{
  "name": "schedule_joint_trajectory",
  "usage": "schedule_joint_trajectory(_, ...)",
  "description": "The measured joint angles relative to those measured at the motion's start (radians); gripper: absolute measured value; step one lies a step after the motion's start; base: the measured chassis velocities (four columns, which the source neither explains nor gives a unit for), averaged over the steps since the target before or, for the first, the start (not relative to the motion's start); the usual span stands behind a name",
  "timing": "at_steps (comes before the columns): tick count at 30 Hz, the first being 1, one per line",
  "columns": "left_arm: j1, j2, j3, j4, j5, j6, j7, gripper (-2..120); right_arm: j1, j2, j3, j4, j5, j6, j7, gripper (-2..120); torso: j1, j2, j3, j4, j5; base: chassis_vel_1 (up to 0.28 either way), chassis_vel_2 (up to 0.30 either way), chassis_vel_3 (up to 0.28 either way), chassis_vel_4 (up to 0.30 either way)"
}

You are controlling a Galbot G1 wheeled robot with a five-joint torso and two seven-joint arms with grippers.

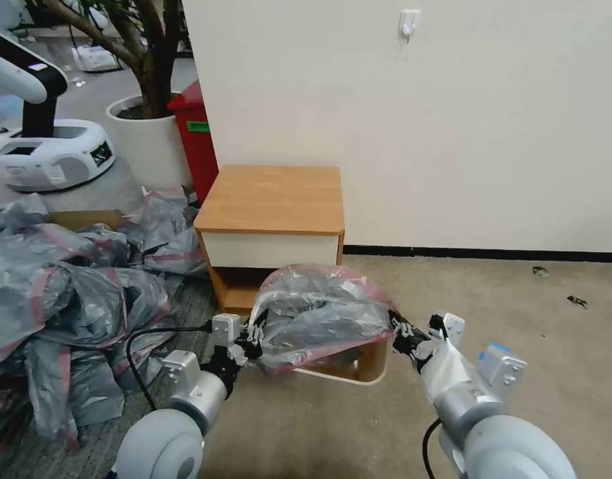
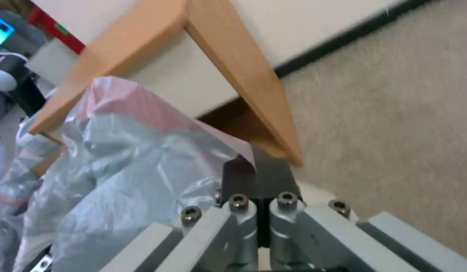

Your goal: Pick up the garbage bag from the table and place it over the trash can.

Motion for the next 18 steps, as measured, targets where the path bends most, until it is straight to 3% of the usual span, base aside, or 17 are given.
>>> schedule_joint_trajectory(18, -0.086, -0.002, -0.007, 0.082, -0.128, 0.042, -0.060, 5, -0.036, -0.012, 0.008, 0.000, 0.038, 0.000, 0.014, 0, 0.000, 0.000, 0.000, 0.0000, 0.0000, 0.000, 0.000, 0.000, 0.000)
